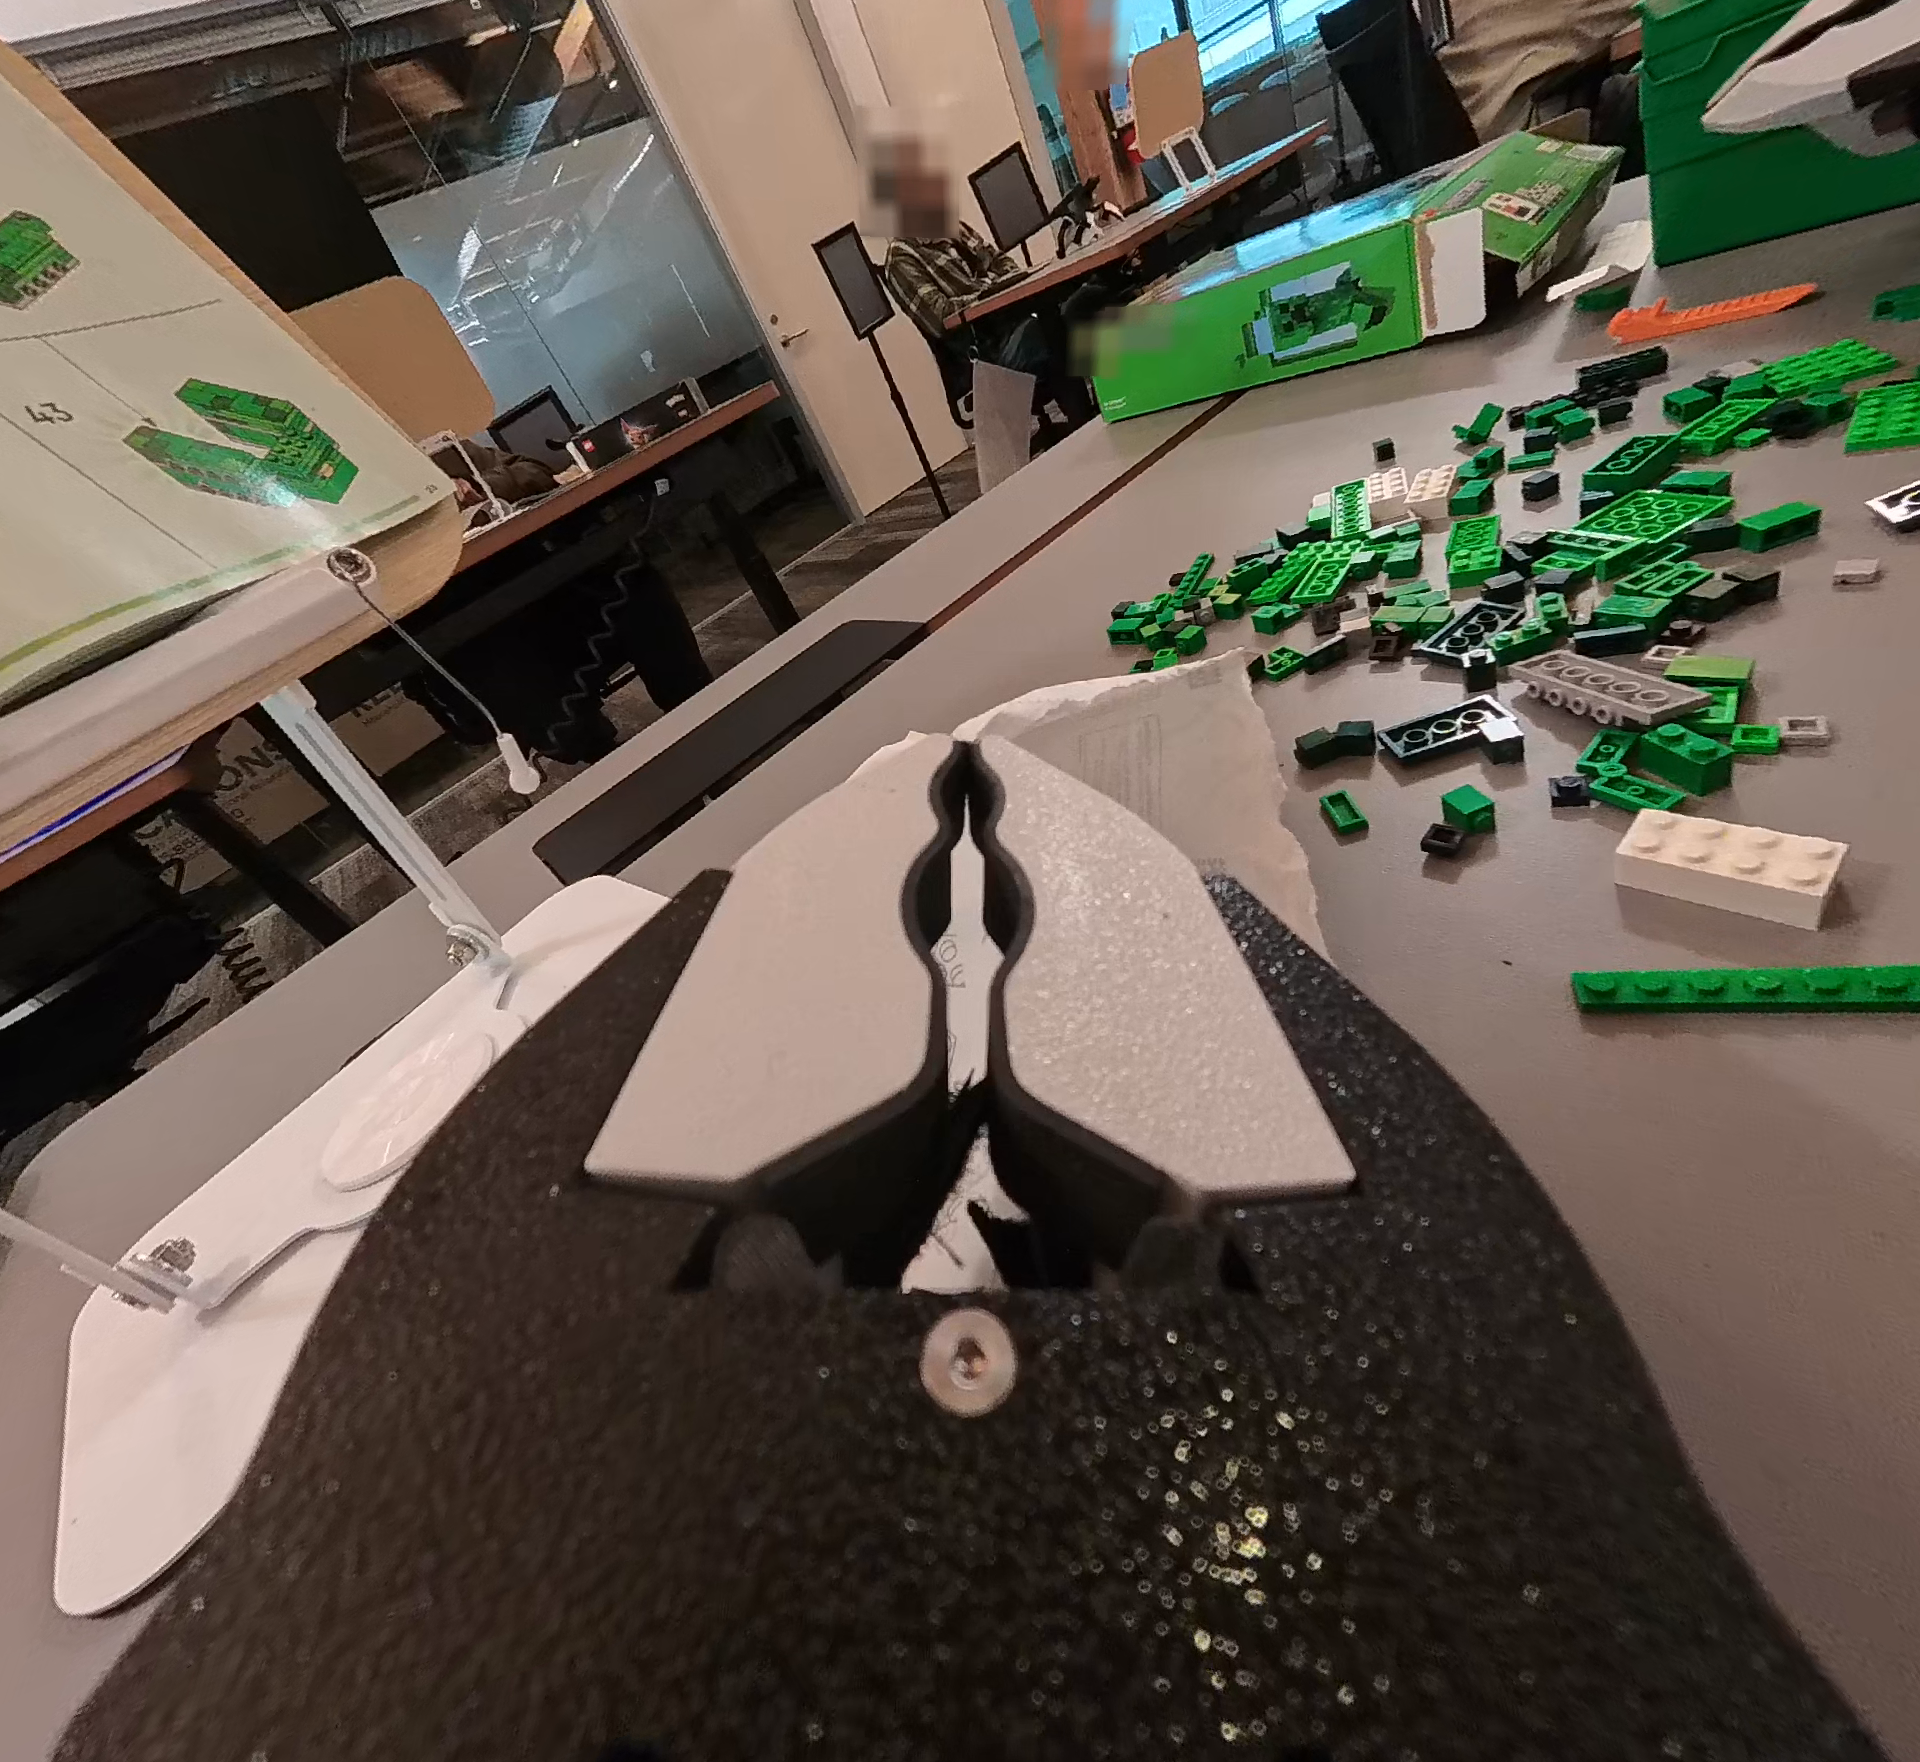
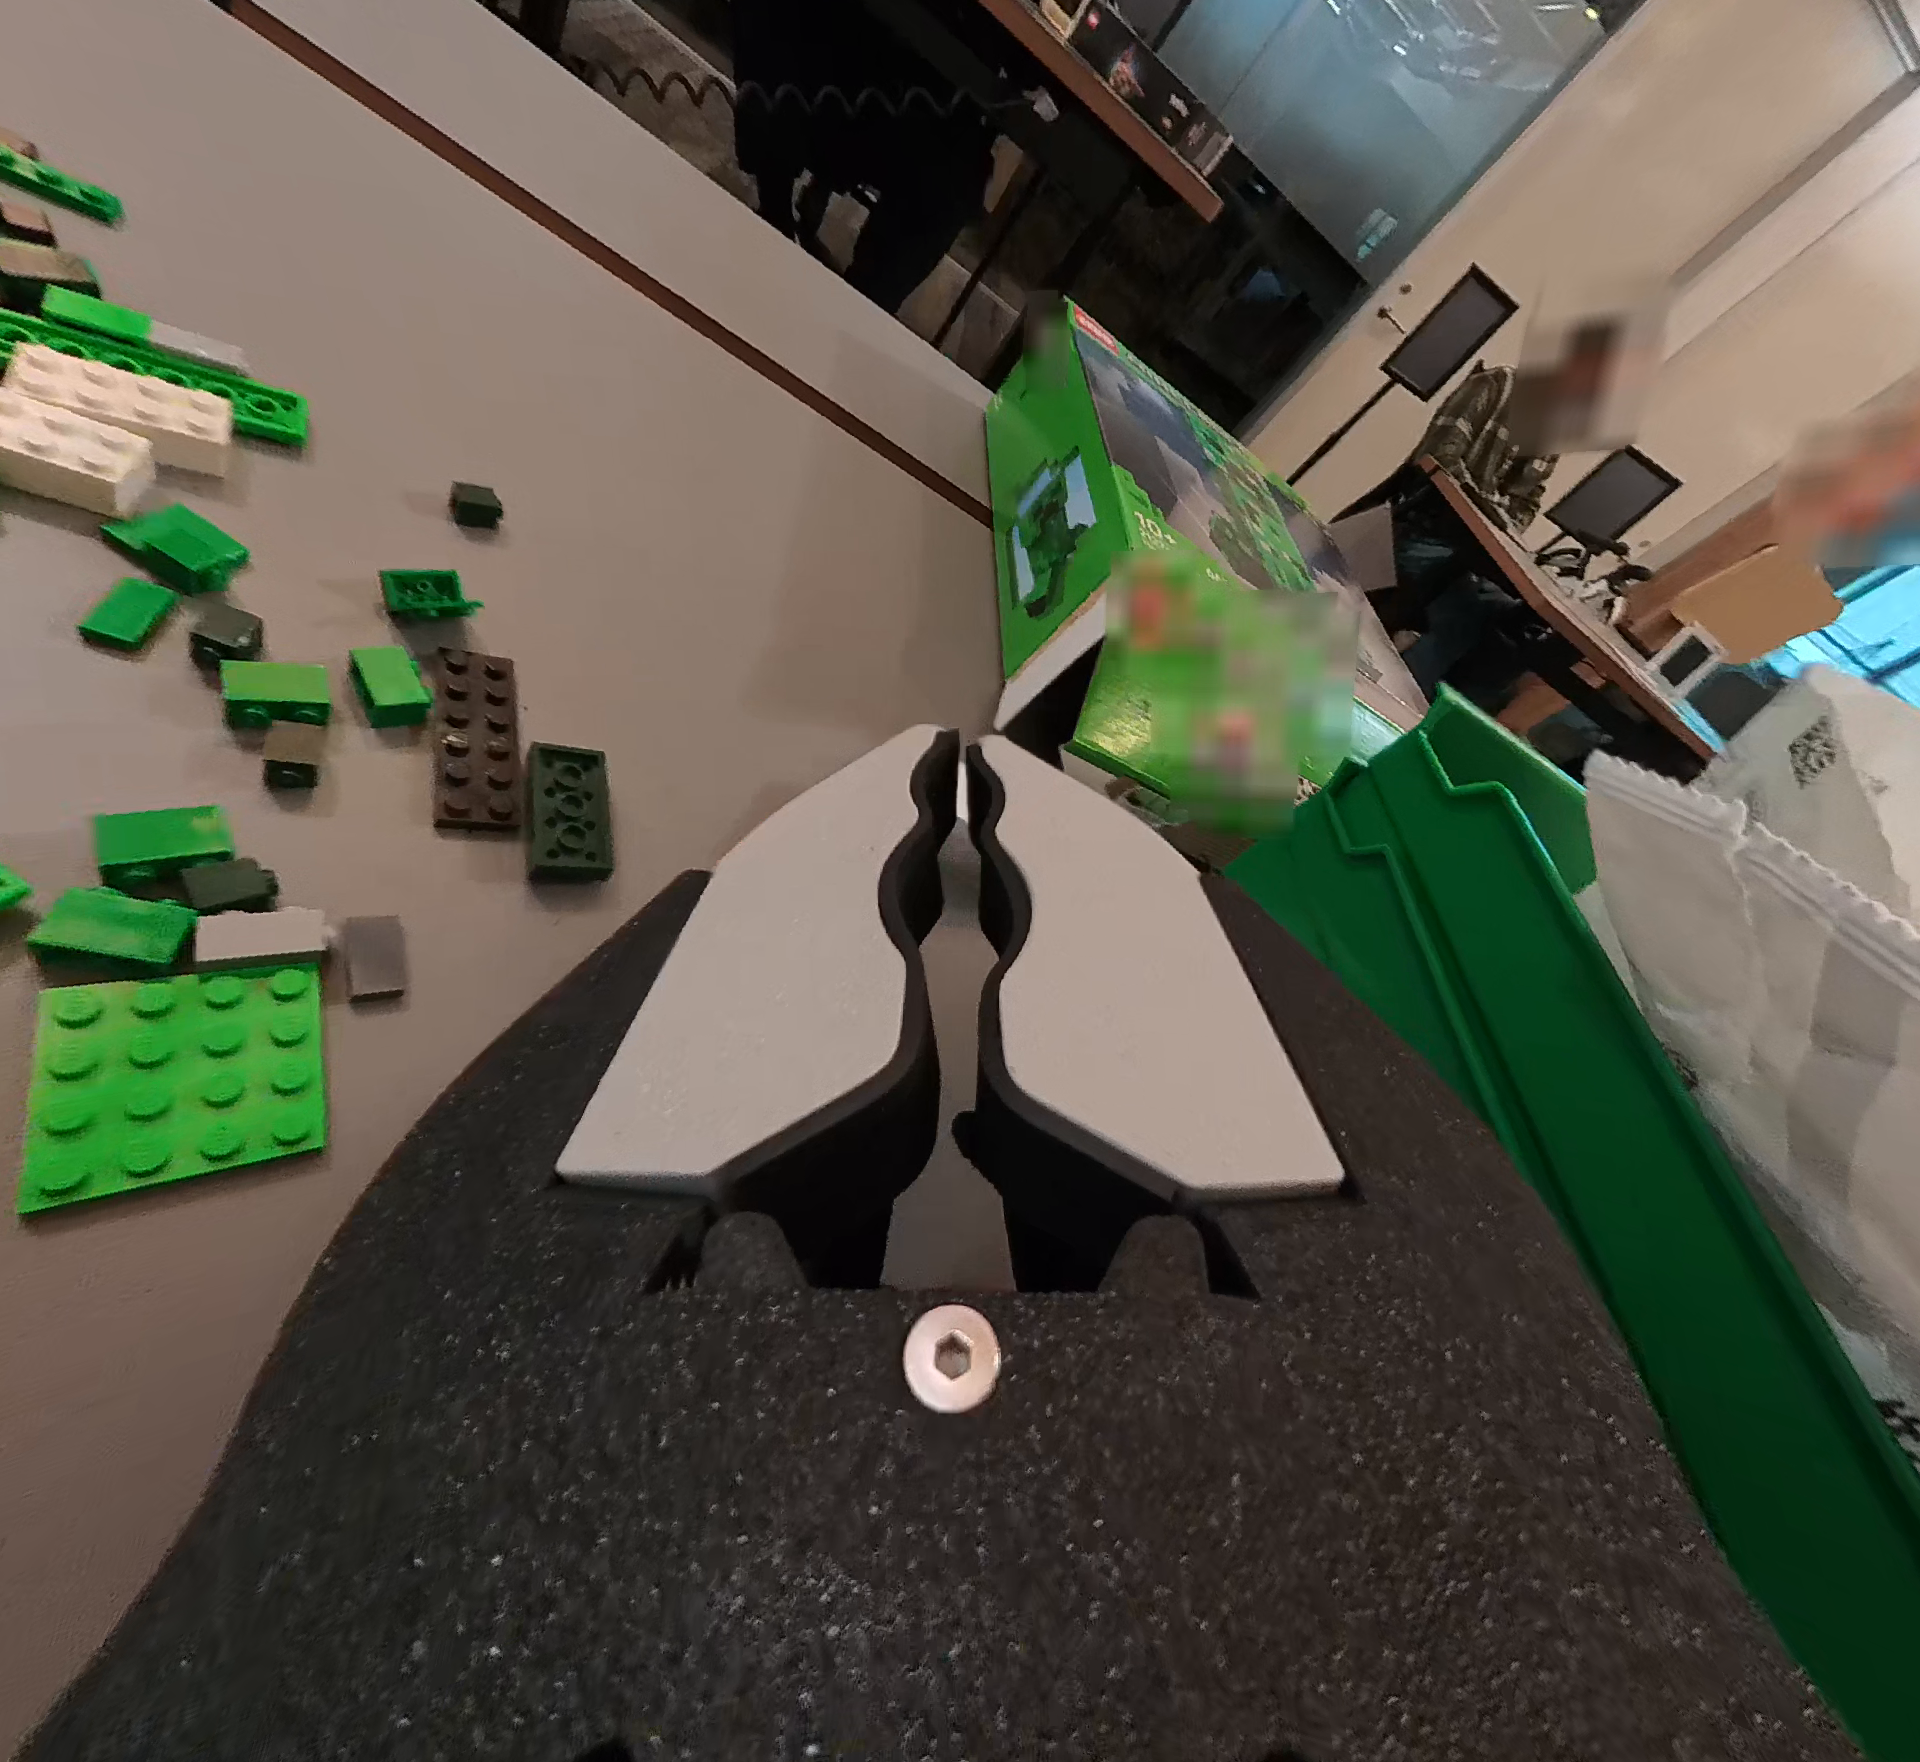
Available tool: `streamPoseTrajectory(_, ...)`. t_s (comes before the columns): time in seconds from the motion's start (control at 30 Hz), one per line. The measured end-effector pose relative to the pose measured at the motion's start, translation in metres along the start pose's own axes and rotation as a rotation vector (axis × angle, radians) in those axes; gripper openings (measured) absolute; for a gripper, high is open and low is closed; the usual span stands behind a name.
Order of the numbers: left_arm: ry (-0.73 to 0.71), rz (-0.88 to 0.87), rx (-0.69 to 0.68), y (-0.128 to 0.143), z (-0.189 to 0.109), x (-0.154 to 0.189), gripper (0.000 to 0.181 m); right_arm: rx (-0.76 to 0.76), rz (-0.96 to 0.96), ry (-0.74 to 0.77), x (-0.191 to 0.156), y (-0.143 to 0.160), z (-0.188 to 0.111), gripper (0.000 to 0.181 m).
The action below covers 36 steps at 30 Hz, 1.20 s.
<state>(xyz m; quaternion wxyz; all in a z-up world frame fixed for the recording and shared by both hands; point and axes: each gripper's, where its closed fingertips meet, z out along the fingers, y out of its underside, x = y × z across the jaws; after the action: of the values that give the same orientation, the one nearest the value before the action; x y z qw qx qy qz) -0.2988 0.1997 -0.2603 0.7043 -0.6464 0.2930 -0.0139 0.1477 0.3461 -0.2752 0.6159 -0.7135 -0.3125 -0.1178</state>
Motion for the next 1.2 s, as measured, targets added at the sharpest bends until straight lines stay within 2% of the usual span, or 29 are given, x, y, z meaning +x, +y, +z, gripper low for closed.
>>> streamPoseTrajectory(0.5,-0.001,0.006,-0.001,0.000,0.000,0.000,0.000,0.212,0.085,-0.362,-0.060,-0.054,-0.023,0.014)
streamPoseTrajectory(0.8,0.001,0.004,-0.002,0.000,0.000,0.000,0.000,0.222,0.011,-0.376,-0.073,-0.060,-0.026,0.012)
streamPoseTrajectory(1.2,0.001,0.003,-0.003,0.001,0.001,0.000,0.000,0.231,0.060,-0.393,-0.071,-0.060,-0.026,0.012)
